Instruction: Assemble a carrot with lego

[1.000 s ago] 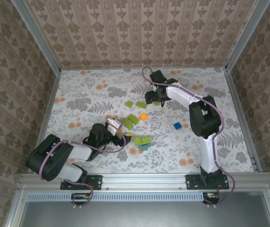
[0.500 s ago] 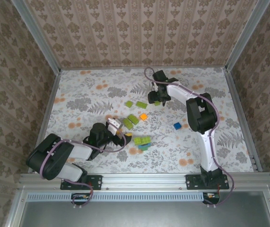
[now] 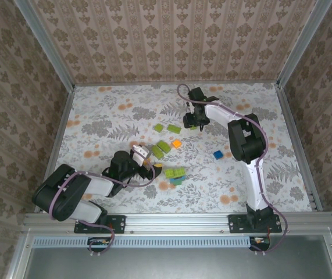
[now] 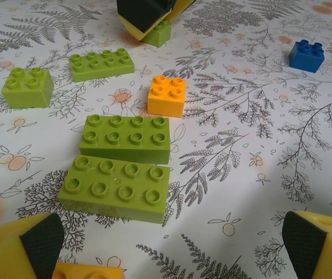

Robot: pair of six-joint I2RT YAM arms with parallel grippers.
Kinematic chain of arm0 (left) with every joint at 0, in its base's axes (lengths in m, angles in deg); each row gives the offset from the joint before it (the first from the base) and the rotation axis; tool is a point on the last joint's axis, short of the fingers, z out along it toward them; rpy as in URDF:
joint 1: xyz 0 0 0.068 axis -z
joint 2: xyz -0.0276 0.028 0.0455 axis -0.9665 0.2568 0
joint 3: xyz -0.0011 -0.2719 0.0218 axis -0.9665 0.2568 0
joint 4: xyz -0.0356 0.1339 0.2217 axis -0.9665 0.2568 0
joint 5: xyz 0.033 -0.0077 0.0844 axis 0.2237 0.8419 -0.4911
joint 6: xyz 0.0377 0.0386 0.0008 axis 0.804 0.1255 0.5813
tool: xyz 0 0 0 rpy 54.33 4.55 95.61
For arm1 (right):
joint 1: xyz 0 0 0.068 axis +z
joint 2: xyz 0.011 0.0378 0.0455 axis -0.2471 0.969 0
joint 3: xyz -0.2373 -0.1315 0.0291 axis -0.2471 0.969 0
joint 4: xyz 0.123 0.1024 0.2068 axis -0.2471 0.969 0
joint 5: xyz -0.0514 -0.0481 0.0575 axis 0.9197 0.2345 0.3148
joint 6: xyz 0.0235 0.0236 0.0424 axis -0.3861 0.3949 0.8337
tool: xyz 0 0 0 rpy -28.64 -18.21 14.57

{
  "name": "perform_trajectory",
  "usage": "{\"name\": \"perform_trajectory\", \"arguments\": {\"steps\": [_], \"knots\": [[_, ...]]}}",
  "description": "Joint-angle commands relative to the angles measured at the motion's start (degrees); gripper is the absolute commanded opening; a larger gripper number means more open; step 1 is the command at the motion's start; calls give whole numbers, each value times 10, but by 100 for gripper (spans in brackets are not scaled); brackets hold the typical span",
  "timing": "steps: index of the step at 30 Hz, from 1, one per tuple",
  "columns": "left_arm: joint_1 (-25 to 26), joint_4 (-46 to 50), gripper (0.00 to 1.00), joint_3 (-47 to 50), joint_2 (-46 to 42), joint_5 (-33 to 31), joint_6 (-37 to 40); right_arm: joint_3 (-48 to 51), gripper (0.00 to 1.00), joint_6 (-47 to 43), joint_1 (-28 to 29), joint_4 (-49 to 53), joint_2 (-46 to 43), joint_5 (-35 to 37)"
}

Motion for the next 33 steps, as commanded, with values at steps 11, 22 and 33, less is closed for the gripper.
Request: {"name": "perform_trajectory", "arguments": {"steps": [11, 22, 33], "knots": [[4, 11, 100, -12, 12, 11, 8, 49, 55, 4, -13, -21, -9, -40], [8, -3, 100, 0, 1, 31, 8, 67, 41, 16, -11, -22, -35, -52], [142, -25, 100, 36, 7, 19, 61, 131, 39, 29, 23, -8, -128, -30]]}}
